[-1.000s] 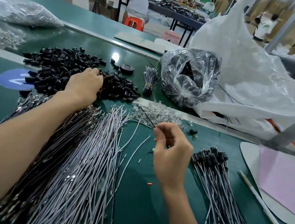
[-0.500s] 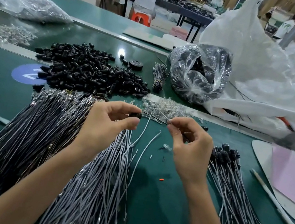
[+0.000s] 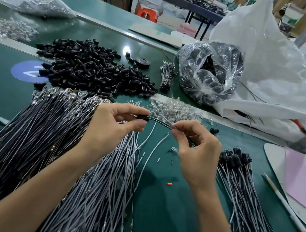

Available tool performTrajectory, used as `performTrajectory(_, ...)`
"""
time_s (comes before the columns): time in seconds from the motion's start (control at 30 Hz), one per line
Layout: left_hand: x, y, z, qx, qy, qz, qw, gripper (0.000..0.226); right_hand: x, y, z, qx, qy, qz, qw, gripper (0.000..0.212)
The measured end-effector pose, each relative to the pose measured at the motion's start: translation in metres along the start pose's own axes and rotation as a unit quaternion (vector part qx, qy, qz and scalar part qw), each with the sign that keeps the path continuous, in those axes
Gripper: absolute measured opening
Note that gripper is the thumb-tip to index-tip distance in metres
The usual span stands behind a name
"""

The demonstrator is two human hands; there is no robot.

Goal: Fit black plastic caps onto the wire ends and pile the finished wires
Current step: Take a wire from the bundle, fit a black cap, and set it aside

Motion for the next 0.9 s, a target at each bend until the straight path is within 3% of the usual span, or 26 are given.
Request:
performTrajectory(0.67, 0.0044, -0.0017, 0.0010, 0.020, 0.021, -0.026, 0.999, 0.023, 0.0008, 0.0005, 0.0007, 0.014, 0.012, 0.020, 1.000, 0.030)
performTrajectory(0.9, 0.0027, 0.0044, -0.0008, -0.020, -0.004, -0.074, 0.997, 0.025, 0.0029, 0.0017, 0.0026, 0.017, 0.031, 0.050, 0.998, 0.033)
Point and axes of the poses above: each hand's wrist, its own z-axis towards the middle knuckle, its own x-axis out of the palm, y = z × x, the point moved 9 cm from there along z, towards the middle knuckle, and after that the axes turned 13 degrees about x, right-handed, at the moved point
